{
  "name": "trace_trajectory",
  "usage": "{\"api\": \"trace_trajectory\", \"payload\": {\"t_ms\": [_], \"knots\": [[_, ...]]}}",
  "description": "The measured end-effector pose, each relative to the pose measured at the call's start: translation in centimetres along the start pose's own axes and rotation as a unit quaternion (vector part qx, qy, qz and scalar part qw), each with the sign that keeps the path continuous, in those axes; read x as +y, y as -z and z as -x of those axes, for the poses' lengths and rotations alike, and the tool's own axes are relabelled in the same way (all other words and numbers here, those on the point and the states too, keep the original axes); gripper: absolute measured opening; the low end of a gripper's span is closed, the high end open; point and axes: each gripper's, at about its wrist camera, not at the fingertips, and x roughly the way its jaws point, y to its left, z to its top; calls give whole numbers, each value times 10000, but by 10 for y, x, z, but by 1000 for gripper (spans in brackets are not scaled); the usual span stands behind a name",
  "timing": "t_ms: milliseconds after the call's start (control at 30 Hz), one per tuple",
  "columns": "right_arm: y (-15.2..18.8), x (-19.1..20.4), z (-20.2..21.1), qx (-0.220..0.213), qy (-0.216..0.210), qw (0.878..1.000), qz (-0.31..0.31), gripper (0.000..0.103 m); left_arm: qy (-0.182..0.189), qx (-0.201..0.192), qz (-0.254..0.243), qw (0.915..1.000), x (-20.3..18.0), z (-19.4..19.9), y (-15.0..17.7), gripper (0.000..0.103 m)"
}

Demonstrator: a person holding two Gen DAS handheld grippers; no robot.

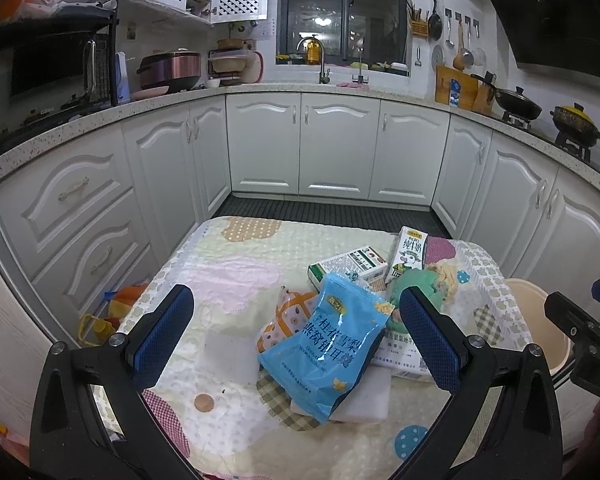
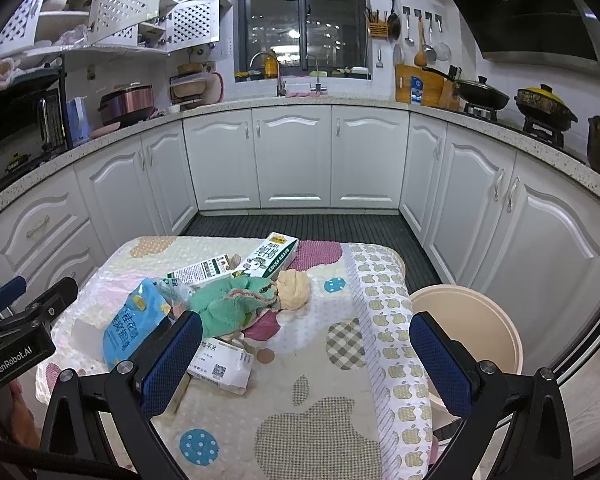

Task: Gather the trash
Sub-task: 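Grasp the blue snack bag with the left gripper while the right grasps the green towel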

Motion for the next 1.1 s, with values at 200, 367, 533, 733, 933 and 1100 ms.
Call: {"api": "trace_trajectory", "payload": {"t_ms": [200,367,533,733,933,1100], "knots": [[5,4,-7,66,23,9998,197,103,37,124,-14,9999,6,-4,1,102],[10,5,-21,283,-60,9992,278,103,282,558,-136,9980,27,-14,5,102],[14,-1,-37,517,-193,9984,126,103,385,886,-149,9952,51,-23,12,102],[15,1,-59,834,-400,9957,46,103,743,1119,-223,9907,47,-32,25,102],[5,11,-88,1209,-671,9903,-125,103,1081,1322,-444,9843,18,-51,32,102],[-6,14,-116,1552,-1086,9796,-670,103,1099,1340,-760,9819,3,-68,36,102]]}}
